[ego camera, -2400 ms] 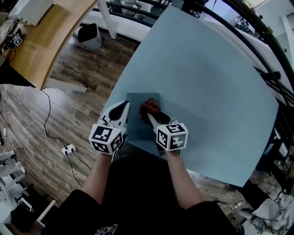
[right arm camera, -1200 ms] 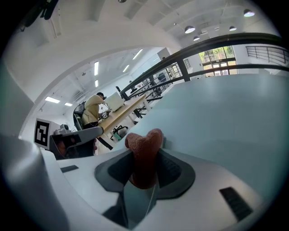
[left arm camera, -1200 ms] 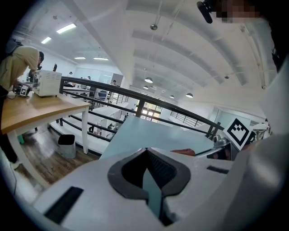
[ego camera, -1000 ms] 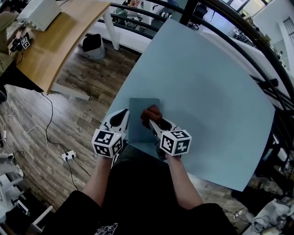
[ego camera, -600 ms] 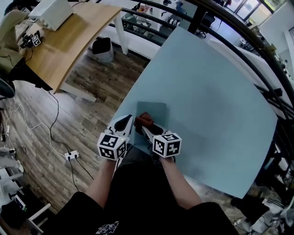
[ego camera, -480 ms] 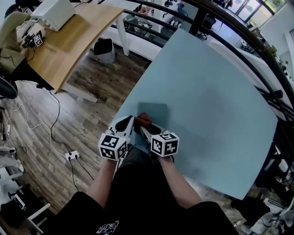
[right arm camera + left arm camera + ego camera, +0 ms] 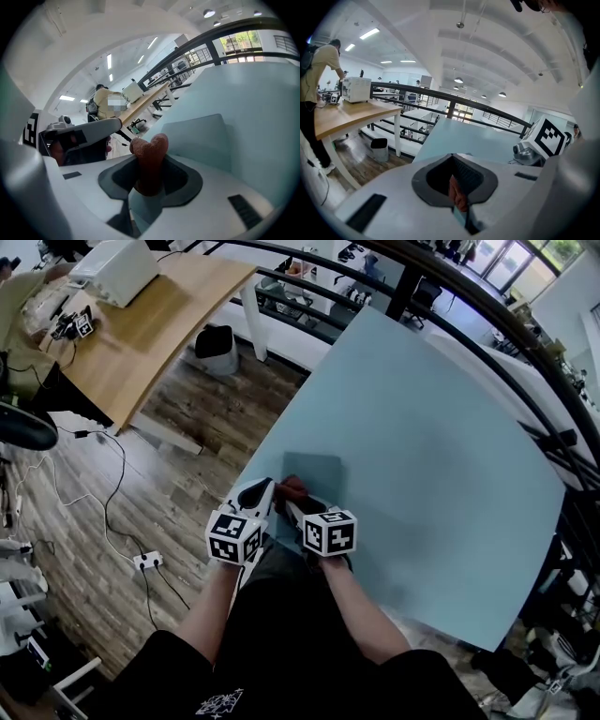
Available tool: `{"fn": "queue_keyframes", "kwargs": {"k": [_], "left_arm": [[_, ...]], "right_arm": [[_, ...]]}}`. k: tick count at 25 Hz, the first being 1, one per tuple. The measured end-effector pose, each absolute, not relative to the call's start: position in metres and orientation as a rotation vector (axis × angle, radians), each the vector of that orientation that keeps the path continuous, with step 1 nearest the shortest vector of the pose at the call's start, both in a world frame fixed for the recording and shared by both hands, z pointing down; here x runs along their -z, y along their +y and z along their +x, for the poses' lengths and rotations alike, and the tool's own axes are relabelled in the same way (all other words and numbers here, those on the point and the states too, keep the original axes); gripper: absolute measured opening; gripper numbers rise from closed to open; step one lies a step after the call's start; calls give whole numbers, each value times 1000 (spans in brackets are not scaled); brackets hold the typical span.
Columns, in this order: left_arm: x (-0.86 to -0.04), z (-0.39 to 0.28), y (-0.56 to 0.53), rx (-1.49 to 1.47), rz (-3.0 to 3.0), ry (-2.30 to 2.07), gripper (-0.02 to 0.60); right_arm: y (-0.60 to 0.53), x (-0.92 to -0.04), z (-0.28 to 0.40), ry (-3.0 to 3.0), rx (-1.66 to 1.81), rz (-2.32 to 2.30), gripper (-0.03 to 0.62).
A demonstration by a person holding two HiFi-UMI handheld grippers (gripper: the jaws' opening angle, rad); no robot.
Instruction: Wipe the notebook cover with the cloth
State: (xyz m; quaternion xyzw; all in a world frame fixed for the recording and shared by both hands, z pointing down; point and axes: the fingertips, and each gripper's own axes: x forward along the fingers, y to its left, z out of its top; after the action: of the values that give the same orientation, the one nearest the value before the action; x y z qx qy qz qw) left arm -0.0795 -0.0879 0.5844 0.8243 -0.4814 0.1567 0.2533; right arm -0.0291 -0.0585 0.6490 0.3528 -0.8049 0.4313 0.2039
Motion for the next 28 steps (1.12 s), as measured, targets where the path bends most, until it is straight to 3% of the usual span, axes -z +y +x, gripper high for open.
{"fn": "queue_keyframes", "kwargs": {"k": [28], "left_arm": [[-584,-20,-75,-474,2283,-1212,8]], "right_arm": [[-40,-654,86,-2146,-1271,1191,132]]}}
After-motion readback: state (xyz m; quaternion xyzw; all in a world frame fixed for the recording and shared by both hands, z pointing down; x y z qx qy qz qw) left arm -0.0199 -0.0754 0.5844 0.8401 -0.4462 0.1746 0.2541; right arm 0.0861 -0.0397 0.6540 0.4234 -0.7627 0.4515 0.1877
